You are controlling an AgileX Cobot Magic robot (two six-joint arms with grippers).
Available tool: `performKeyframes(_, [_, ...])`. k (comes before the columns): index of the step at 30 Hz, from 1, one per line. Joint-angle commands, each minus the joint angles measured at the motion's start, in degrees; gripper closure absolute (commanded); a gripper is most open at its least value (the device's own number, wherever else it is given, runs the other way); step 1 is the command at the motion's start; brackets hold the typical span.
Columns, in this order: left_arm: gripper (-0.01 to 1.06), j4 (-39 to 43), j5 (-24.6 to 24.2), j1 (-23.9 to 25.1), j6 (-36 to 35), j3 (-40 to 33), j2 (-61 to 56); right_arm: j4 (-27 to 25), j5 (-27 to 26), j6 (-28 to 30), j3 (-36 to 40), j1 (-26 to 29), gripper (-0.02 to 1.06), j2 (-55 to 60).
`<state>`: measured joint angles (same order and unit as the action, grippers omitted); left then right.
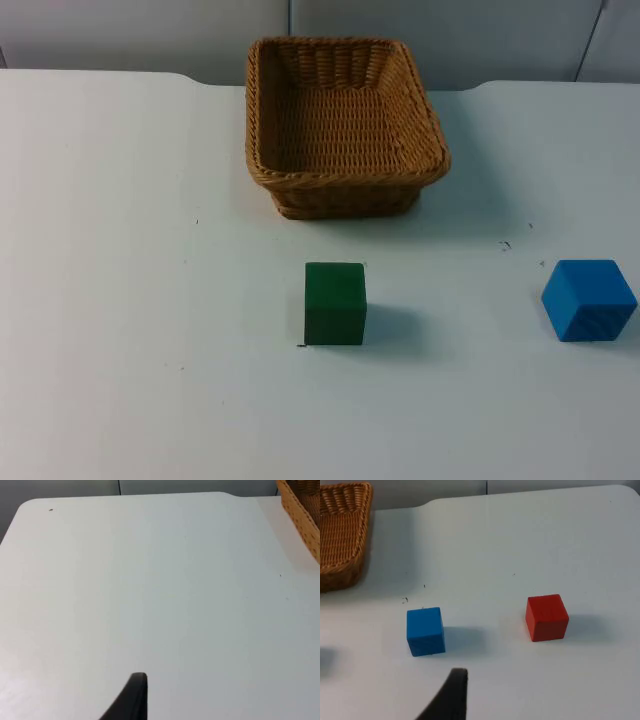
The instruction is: Pick up the basket with the left hand and place the blue cube into the basket with the right hand.
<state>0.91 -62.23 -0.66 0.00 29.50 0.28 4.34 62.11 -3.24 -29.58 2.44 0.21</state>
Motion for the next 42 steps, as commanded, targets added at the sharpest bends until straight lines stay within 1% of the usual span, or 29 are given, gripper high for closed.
performKeyframes(1, [0.00, -0.31, 0.53, 0.23, 0.00, -0.17, -0.28, -0.14, -0.30, 0.21, 0.43, 0.36, 0.00, -0.21])
performKeyframes(11, [0.00, -2.05, 0.85, 0.23, 0.00, 0.29, -0.28, -0.14, -0.30, 0.21, 0.43, 0.36, 0.00, -0.21])
performKeyframes(18, [0.00, -4.75, 3.84, 0.23, -0.37, 4.51, -0.28, -0.25, -0.30, 0.21, 0.43, 0.36, 0.00, -0.21])
performKeyframes(21, [0.00, -6.67, 4.90, 0.23, -0.37, 8.17, 4.34, -0.25, -0.30, 0.21, 0.43, 0.36, 0.00, -0.21])
performKeyframes(22, [0.00, -6.67, 4.90, 0.23, -0.37, 8.17, 4.34, -0.25, -0.30, 0.21, 0.43, 0.36, 0.00, -0.21])
performKeyframes(26, [0.00, -7.92, 7.06, 0.23, -0.37, 12.20, 11.83, -0.25, -0.30, 0.21, 0.43, 0.36, 0.00, -0.21])
performKeyframes(27, [0.00, -7.92, 7.06, 0.23, -0.37, 12.20, 11.83, -0.25, -0.30, 0.21, 0.43, 0.36, 0.00, -0.21])
performKeyframes(31, [0.00, -9.90, 9.05, 0.23, 0.00, 15.14, 21.13, -0.25, -0.30, 0.21, 0.43, 0.36, 0.00, -0.21])
performKeyframes(32, [0.00, -9.90, 9.05, 0.23, 0.00, 15.14, 21.13, -0.25, -0.30, 0.21, 0.43, 0.36, 0.00, -0.21])
performKeyframes(34, [0.00, -11.67, 10.79, 0.23, 0.00, 15.44, 24.73, -0.25, -0.30, 0.21, 0.43, 0.36, 0.00, -0.21])
performKeyframes(36, [0.00, -13.51, 13.27, 0.23, 1.77, 15.44, 27.79, -0.25, -0.30, 0.21, 0.43, 0.36, 0.00, -0.21])
performKeyframes(37, [0.00, -13.51, 13.27, 0.23, 1.77, 15.44, 27.79, -0.25, -0.30, 0.21, 0.43, 0.36, 0.00, -0.21])
performKeyframes(40, [0.00, -17.69, 18.06, 0.23, 4.35, 15.70, 32.69, -0.25, -0.30, 0.21, 0.43, 0.36, 0.00, -0.21])
performKeyframes(42, [0.00, -22.02, 21.16, 0.23, 7.43, 15.95, 36.63, -0.25, -0.30, 0.21, 0.43, 0.36, 0.00, -0.21])
